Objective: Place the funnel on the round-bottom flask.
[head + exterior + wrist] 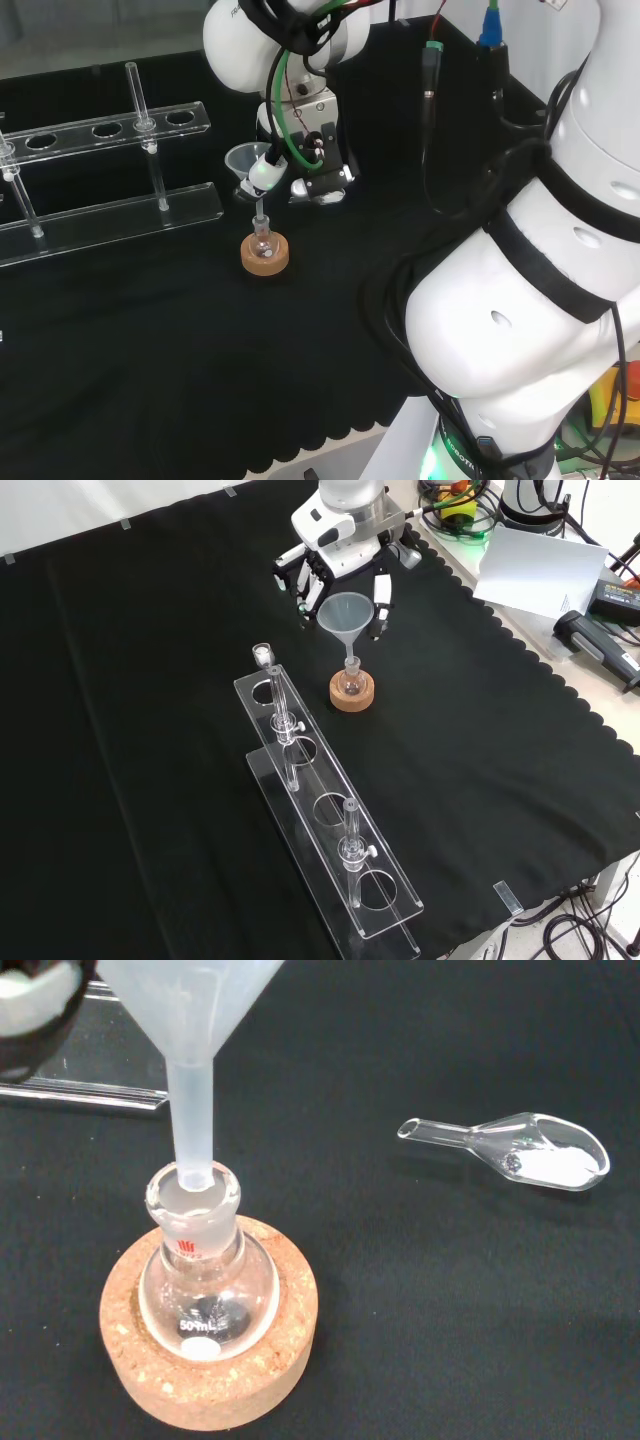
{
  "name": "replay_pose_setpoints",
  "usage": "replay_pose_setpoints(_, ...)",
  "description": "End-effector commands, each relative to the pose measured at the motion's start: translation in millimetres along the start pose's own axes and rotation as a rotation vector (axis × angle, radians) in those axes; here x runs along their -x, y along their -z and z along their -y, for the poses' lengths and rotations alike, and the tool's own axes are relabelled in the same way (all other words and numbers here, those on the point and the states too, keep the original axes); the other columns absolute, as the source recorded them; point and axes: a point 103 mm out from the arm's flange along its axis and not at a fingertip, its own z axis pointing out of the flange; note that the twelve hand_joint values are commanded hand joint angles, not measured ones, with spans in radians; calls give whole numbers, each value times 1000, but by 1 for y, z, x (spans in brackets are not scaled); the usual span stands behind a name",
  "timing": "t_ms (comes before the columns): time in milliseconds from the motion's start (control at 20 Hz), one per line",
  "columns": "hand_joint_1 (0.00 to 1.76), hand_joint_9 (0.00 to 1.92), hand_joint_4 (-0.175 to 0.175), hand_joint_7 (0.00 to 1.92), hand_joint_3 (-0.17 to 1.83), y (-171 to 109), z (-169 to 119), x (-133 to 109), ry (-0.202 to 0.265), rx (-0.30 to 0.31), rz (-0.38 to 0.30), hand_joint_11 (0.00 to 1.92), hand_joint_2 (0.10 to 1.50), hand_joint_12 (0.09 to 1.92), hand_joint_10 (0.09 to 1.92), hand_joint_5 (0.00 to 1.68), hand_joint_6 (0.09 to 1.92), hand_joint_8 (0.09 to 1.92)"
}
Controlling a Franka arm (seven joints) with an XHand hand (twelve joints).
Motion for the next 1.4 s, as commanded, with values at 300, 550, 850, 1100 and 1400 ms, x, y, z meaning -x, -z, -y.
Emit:
replay_pose_setpoints(300,866,986,175,1381,648,-5,-5,16,6,8,2,0,532,1489,246,1194,429,267)
replay_pose_setpoints(550,867,987,175,1381,649,-4,-3,26,7,15,6,0,531,1490,244,1194,428,267)
replay_pose_setpoints(850,867,988,175,1381,651,-9,-1,20,15,11,-1,0,531,1491,243,1195,428,266)
replay_pose_setpoints(1100,868,988,175,1381,653,-11,-1,13,12,11,-16,0,531,1492,242,1195,427,266)
replay_pose_setpoints(1400,869,990,175,1381,655,-15,-2,12,-4,8,-30,0,530,1493,240,1195,427,266)
